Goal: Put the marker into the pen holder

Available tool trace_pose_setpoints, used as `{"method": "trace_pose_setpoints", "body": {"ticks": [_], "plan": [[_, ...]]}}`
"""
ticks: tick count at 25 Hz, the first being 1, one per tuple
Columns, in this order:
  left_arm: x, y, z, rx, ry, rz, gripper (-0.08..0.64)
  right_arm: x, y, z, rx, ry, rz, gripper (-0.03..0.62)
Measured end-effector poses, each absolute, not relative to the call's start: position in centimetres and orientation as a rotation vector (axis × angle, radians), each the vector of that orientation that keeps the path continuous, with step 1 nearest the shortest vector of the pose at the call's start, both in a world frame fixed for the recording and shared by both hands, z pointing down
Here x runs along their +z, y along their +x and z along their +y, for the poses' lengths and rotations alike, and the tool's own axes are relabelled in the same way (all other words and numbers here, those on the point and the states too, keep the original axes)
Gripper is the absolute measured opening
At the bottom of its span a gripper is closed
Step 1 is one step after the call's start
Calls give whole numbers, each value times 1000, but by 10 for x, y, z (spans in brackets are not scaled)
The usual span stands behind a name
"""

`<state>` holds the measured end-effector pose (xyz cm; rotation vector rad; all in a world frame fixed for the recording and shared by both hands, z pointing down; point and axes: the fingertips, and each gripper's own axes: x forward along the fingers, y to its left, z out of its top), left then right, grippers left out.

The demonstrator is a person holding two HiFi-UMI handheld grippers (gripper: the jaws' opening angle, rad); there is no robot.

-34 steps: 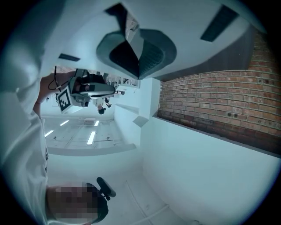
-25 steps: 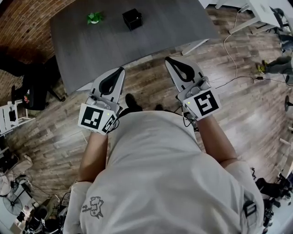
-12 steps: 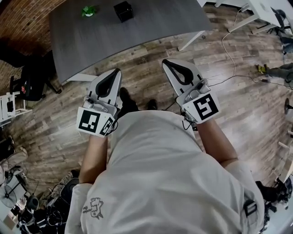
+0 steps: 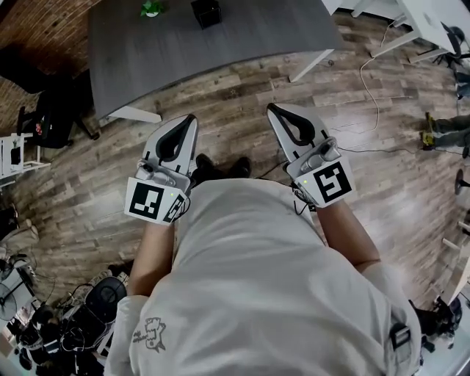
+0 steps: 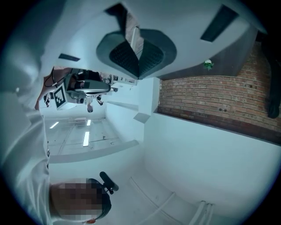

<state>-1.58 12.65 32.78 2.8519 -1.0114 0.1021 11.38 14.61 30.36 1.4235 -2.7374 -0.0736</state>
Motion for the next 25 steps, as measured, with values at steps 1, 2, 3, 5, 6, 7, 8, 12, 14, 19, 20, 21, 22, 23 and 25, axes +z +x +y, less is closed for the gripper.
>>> {"method": "trace_pose_setpoints", "body": {"ticks": [1,2,3,5,6,7,8,12,14,19,20,21,22,23,25], "plan": [[328,-18,128,102,2850,-1015,11,303,112,148,-76,1420,-2739,5],[328,-19,129,102,2850,-1020,11,303,111,149,-77,1416,-2740,5],[328,-21,129,101,2850,-1024,11,303,109,149,-77,1413,-2742,5],[326,-25,129,97,2851,-1030,11,302,105,150,-76,1409,-2746,5],[325,-27,129,95,2852,-1033,11,301,103,150,-79,1407,-2747,5],[324,-29,128,92,2853,-1036,11,300,102,149,-83,1405,-2747,5],[323,-29,128,90,2853,-1038,11,299,102,148,-85,1406,-2747,5],[319,-28,127,82,2862,-1039,11,295,104,146,-95,1417,-2750,5],[318,-29,127,74,2865,-1045,11,293,104,147,-105,1417,-2752,5],[318,-25,128,74,2867,-1041,11,295,108,150,-102,1413,-2748,5],[317,-25,128,74,2868,-1039,11,295,108,149,-101,1412,-2747,5],[317,-25,127,73,2869,-1039,11,296,108,149,-101,1411,-2747,5],[317,-25,127,73,2870,-1039,11,296,107,148,-102,1410,-2747,5],[317,-25,127,72,2870,-1039,11,296,107,148,-104,1409,-2748,5],[318,-24,126,71,2871,-1039,11,298,108,148,-106,1408,-2749,5]]}}
